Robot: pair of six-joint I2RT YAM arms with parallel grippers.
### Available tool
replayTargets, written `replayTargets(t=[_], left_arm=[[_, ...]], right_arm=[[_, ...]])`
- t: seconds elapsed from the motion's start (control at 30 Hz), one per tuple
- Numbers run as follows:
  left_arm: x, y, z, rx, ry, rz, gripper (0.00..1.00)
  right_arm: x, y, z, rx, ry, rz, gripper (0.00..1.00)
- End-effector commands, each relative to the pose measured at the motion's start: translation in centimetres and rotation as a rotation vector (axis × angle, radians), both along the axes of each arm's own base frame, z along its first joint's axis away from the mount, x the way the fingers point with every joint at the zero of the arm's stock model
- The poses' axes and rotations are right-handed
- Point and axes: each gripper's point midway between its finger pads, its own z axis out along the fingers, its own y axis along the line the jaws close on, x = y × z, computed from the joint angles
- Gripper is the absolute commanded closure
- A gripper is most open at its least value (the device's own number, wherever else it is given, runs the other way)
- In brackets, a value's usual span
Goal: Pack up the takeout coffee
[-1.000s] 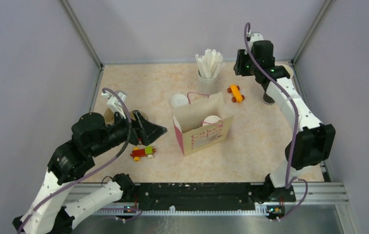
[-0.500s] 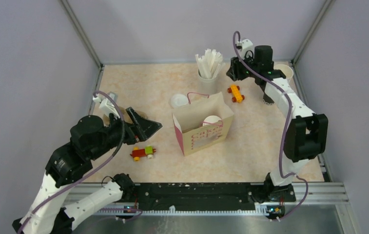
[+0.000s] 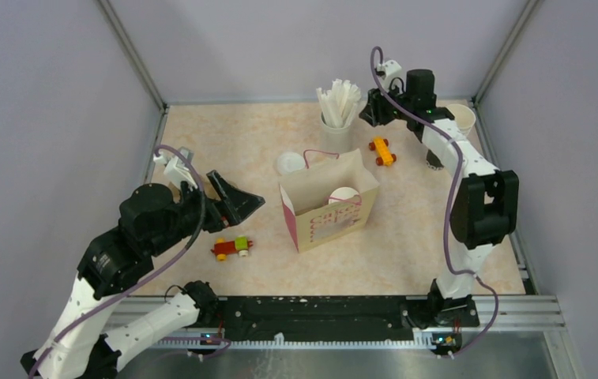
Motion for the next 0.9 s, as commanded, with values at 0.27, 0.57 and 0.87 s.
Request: replayTargets(t=[0.27,0.57,0.87], left_arm=[[-0.3,0.4,1.2,-0.047,-0.031,0.013,0.01],[-0.2,0.5,1.1,-0.023,-0.044,0.009,0.01],[0.3,-0.8,-0.2,0.067,-0.063,-0.077,0.01]], right_arm=[[2.5,1.1,5.1,0.063,-0.166,0.046,0.65],[2.6,0.7,5.5,0.054,-0.121,0.019,1.00],[0.1,-1.8,10.4,0.028,-0.128,-0.117,1.00]])
